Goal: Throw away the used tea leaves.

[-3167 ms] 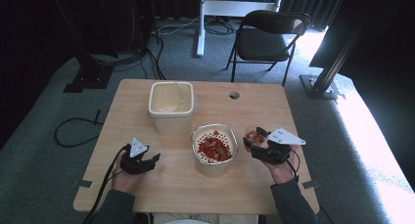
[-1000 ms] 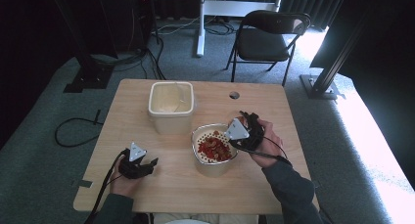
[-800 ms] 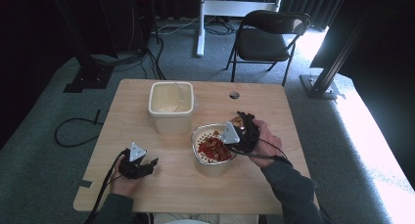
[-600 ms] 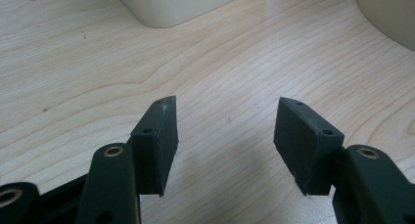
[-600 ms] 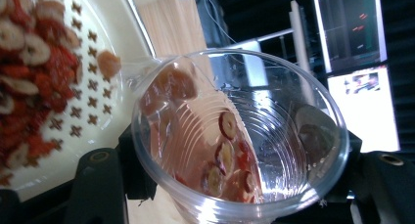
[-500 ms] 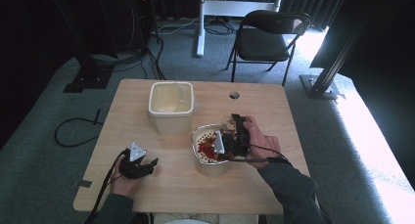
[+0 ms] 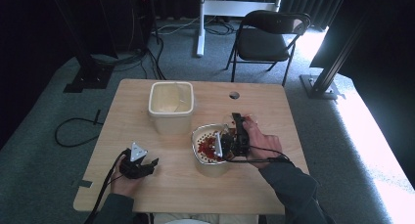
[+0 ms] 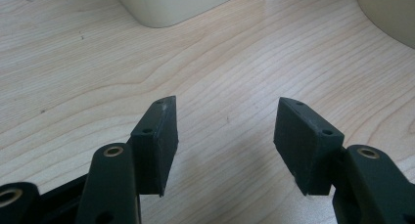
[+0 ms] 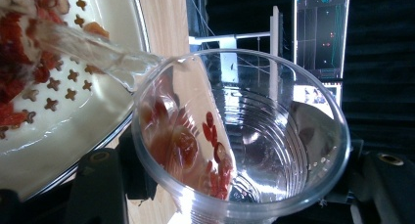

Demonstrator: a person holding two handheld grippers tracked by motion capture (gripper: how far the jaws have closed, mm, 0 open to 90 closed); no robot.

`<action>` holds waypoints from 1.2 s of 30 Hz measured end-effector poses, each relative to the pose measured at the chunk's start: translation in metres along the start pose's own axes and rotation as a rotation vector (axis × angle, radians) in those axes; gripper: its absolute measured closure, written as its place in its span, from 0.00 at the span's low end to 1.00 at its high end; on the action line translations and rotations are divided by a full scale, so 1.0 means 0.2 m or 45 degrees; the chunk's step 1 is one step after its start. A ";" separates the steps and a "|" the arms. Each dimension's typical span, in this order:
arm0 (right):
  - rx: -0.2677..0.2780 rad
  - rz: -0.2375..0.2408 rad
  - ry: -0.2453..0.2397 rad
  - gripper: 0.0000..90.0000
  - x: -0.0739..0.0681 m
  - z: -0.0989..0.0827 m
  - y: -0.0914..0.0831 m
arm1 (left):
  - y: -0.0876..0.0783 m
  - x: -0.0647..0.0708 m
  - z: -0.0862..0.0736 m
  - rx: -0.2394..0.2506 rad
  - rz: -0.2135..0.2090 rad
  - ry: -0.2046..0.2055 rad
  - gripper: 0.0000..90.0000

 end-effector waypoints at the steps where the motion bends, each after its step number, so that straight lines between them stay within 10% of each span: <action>1: -0.001 -0.001 -0.001 0.37 0.00 0.00 0.00 | 0.00 0.00 0.00 0.000 0.000 0.000 0.48; 16: -0.031 -0.043 -0.172 0.37 -0.03 0.06 -0.01 | 0.00 0.00 0.00 -0.002 0.002 0.010 0.48; 36: -0.092 -0.089 -0.249 0.38 -0.03 0.03 -0.01 | 0.00 0.01 0.00 -0.003 0.003 0.013 0.48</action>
Point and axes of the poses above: each handheld gripper's, and its own axes: y roughly forward along the jaws, z roughly out of its top, x roughly to its right, the point moved 10 cm from there along y, roughly forward along the jaws, and after that the axes turned 7 degrees about z, right-handed, at the moved point
